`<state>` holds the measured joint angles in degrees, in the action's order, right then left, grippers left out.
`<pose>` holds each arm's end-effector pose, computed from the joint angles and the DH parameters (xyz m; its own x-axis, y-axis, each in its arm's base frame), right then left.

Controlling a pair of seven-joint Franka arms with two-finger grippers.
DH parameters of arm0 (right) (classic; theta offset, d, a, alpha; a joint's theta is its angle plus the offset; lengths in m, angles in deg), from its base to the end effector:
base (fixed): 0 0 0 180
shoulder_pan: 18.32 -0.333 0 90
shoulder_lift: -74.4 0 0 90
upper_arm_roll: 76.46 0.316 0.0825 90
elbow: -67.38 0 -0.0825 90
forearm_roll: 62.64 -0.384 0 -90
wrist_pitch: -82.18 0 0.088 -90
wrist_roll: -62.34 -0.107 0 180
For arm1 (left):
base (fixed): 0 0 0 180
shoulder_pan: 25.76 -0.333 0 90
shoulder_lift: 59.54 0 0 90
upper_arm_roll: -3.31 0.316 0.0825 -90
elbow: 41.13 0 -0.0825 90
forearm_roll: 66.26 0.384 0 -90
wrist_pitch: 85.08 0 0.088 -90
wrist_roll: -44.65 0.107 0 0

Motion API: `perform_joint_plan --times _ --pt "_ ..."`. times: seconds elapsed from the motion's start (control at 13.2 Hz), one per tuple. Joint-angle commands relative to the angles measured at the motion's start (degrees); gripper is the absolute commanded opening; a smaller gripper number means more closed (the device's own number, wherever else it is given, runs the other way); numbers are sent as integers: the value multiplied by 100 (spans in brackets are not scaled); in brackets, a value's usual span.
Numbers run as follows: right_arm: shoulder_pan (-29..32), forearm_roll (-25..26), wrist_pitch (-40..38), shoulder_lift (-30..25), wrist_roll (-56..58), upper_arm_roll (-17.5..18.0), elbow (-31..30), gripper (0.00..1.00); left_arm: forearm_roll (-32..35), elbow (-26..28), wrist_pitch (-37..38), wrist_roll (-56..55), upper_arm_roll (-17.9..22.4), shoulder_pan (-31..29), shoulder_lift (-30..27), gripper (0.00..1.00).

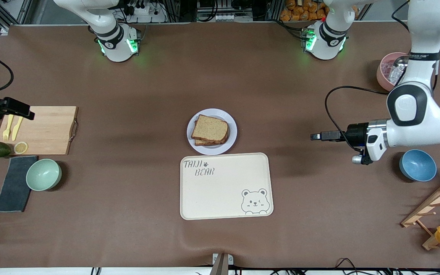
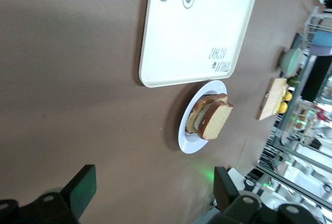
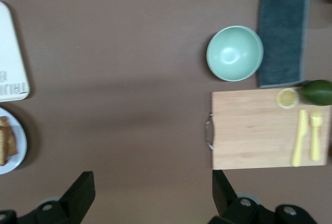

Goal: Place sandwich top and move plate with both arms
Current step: 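Withdraw the right gripper while the left gripper reaches toward the plate, then move the left gripper to the plate rim and grasp it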

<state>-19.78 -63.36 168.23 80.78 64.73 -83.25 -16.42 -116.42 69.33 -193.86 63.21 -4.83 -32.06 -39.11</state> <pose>0.5792 -0.0486 0.6065 0.9962 -0.0504 -0.0712 -0.0507 -0.9987 -0.0024 0.5889 -0.0713 0.3037 0.9675 -0.0046 -0.2530 0.1882 -0.6552 0.7316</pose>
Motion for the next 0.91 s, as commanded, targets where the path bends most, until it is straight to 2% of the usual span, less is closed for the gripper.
perform_joint_plan --times 0.0,0.15,0.3,0.53,0.84 --pt "119 213 -2 -443 340 29 -399 100 -231 55 -143 270 -57 6 153 100" --pt "163 213 68 -584 350 29 -741 100 -511 160 -319 314 -145 59 224 100" --pt "154 213 585 -908 359 38 -1320 100 -1308 388 -486 952 -171 129 329 100" --pt "128 230 719 -858 359 47 -1262 100 -1918 529 -609 1508 -180 269 505 100" --pt "145 336 843 -805 658 47 -1148 100 -2718 828 -855 1790 -189 648 461 100"
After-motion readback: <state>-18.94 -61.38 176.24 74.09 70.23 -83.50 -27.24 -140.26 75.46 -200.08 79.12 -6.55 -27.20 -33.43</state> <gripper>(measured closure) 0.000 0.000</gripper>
